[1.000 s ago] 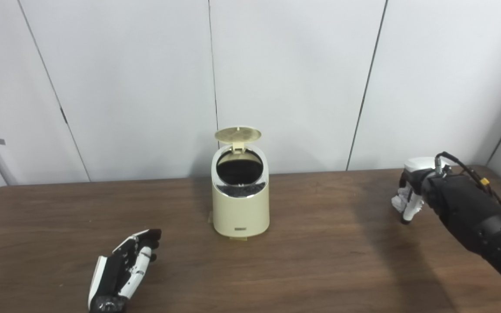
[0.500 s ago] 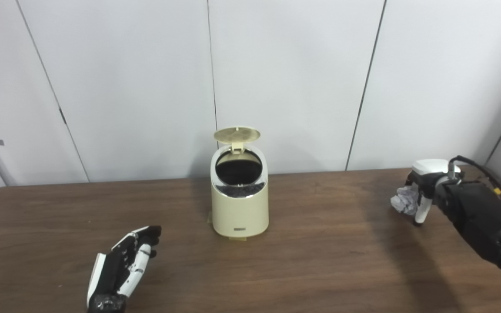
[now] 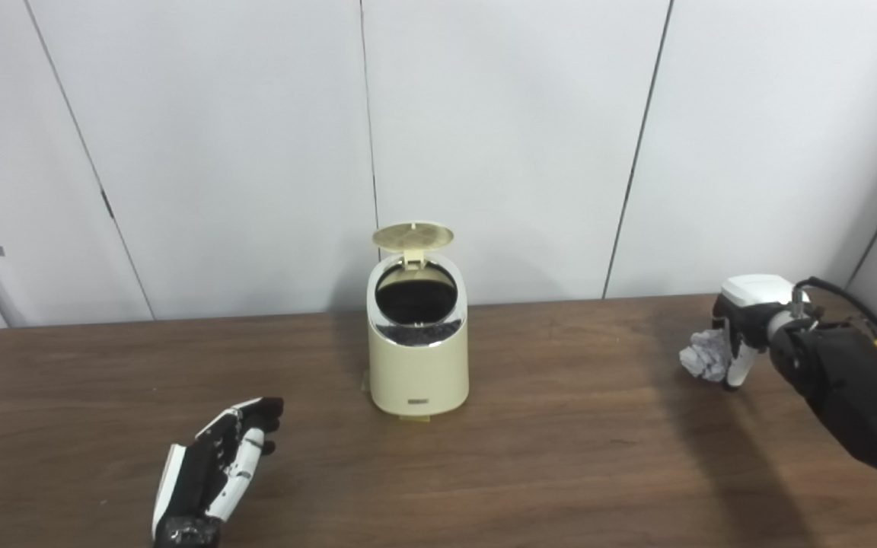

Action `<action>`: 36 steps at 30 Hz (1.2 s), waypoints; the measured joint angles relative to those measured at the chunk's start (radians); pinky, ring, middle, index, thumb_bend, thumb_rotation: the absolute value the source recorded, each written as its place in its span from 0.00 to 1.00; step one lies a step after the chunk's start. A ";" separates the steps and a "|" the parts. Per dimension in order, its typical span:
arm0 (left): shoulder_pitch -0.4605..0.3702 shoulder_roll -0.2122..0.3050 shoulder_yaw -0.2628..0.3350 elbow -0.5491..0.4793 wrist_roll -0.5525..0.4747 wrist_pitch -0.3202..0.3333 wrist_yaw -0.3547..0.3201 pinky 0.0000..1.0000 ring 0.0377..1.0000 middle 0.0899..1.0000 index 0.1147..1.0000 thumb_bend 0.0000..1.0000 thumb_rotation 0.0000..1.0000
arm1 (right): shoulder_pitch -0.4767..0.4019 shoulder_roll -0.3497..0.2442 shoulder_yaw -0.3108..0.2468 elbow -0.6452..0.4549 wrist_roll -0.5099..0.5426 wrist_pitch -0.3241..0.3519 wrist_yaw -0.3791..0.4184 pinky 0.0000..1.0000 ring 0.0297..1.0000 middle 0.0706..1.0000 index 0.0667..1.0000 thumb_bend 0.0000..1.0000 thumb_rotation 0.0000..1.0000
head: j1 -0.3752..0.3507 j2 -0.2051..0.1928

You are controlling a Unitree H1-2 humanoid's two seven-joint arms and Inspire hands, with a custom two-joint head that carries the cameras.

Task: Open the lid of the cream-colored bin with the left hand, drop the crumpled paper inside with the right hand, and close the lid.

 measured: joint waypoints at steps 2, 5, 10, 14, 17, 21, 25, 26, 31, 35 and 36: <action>0.000 0.000 -0.001 0.000 0.000 0.000 0.000 0.70 0.76 0.74 0.70 0.14 0.59 | -0.007 0.003 0.001 0.016 -0.001 0.000 -0.005 0.26 0.33 0.44 0.45 0.53 0.00 | 0.000 0.000; 0.000 0.000 -0.001 0.001 0.000 0.000 0.000 0.71 0.76 0.74 0.70 0.14 0.59 | -0.009 0.004 0.001 0.022 -0.002 0.000 -0.010 0.26 0.33 0.44 0.45 0.53 0.00 | 0.000 -0.002; 0.000 0.001 -0.004 0.001 0.005 0.000 0.001 0.71 0.76 0.74 0.70 0.15 0.60 | -0.021 0.012 0.001 0.047 -0.002 0.008 -0.009 0.28 0.36 0.41 0.46 0.53 0.00 | -0.002 0.002; 0.000 0.001 -0.004 0.001 0.007 0.000 0.002 0.71 0.76 0.73 0.70 0.15 0.60 | -0.028 0.014 0.003 0.042 -0.004 0.037 0.027 0.31 0.42 0.45 0.46 0.53 0.00 | -0.002 0.003; 0.000 0.001 -0.005 0.001 0.007 0.000 0.002 0.70 0.75 0.73 0.70 0.15 0.60 | -0.028 0.014 0.011 0.014 -0.008 0.053 0.078 0.47 0.61 0.68 0.74 0.82 0.15 | 0.000 0.005; 0.000 0.001 -0.005 0.001 0.006 0.000 0.002 0.70 0.76 0.73 0.70 0.15 0.60 | -0.033 0.005 0.024 0.004 -0.021 0.067 0.130 0.56 0.70 0.76 0.81 0.94 0.27 | 0.000 0.005; 0.000 0.001 -0.005 0.000 0.005 0.000 0.001 0.70 0.76 0.74 0.70 0.14 0.58 | -0.029 -0.012 0.027 0.001 -0.026 0.065 0.146 0.52 0.68 0.75 0.80 0.96 0.29 | -0.002 0.006; 0.000 0.001 -0.004 0.000 0.005 0.000 0.002 0.70 0.76 0.74 0.70 0.14 0.58 | -0.022 -0.018 0.026 -0.016 -0.024 0.065 0.150 0.52 0.68 0.75 0.80 0.96 0.29 | -0.002 0.006; 0.000 0.001 -0.005 0.000 0.002 0.000 0.001 0.71 0.76 0.73 0.70 0.14 0.57 | -0.018 -0.018 0.018 -0.028 -0.001 0.066 0.179 0.60 0.75 0.79 0.82 0.95 0.26 | -0.002 0.009; 0.000 0.001 -0.005 0.001 0.004 0.000 0.001 0.70 0.75 0.73 0.69 0.14 0.59 | -0.018 -0.019 0.008 -0.028 0.014 0.068 0.192 0.54 0.66 0.73 0.83 0.93 0.25 | -0.003 0.009; 0.000 0.001 -0.005 0.001 0.005 0.000 0.002 0.70 0.75 0.73 0.70 0.14 0.59 | -0.018 -0.019 0.008 -0.036 0.016 0.072 0.203 0.54 0.65 0.72 0.83 0.93 0.25 | -0.003 0.009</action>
